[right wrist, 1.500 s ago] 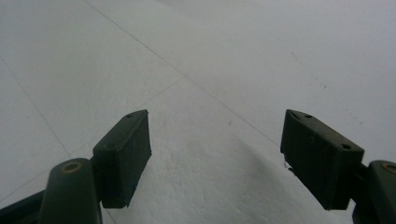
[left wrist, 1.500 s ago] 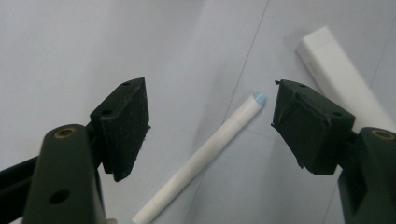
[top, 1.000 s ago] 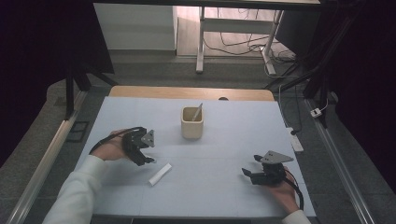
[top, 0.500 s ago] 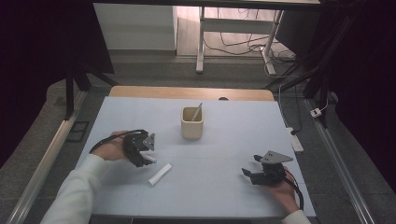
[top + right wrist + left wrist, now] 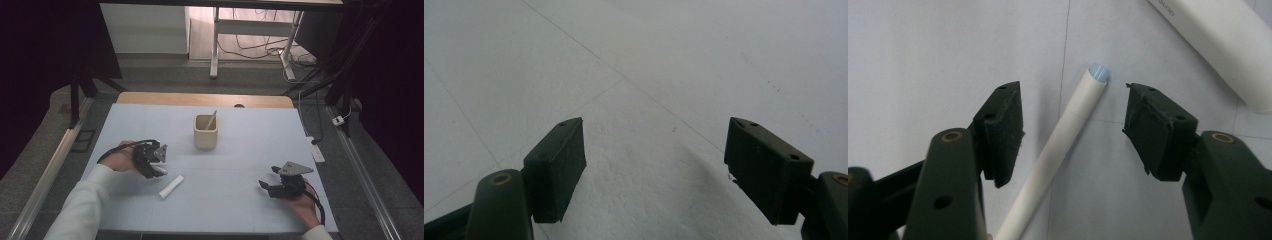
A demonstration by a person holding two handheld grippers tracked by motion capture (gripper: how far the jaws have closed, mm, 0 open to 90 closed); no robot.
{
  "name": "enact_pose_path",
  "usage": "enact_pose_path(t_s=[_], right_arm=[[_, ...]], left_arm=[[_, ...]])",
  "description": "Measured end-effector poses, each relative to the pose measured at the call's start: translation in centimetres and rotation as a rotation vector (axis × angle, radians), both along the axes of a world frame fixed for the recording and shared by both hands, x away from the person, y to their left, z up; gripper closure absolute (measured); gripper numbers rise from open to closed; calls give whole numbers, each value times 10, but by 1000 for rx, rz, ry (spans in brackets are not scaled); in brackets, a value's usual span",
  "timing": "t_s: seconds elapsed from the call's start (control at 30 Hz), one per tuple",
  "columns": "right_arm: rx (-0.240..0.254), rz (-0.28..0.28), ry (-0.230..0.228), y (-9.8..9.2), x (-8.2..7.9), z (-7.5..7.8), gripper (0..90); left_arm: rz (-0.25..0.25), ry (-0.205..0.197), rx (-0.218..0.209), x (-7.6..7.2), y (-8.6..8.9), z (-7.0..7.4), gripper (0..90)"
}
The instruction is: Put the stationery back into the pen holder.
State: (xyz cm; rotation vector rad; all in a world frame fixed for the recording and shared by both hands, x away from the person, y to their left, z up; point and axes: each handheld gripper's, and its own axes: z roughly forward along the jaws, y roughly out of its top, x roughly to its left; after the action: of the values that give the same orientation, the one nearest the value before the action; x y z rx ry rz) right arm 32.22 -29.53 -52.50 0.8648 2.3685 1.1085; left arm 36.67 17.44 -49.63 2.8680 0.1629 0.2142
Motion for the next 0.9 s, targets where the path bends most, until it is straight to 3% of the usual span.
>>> enact_pose_path(t_s=[0.4,0.63,0.9], right_arm=[[-1,6,8,0,1,-1,237],[-2,4,10,0,1,-1,236],[-5,4,11,0,0,-1,236]], left_arm=[[-35,61,59,9,-3,-10,555],[-83,121,50,14,-2,-10,688],[-123,120,42,13,-1,-11,779]])
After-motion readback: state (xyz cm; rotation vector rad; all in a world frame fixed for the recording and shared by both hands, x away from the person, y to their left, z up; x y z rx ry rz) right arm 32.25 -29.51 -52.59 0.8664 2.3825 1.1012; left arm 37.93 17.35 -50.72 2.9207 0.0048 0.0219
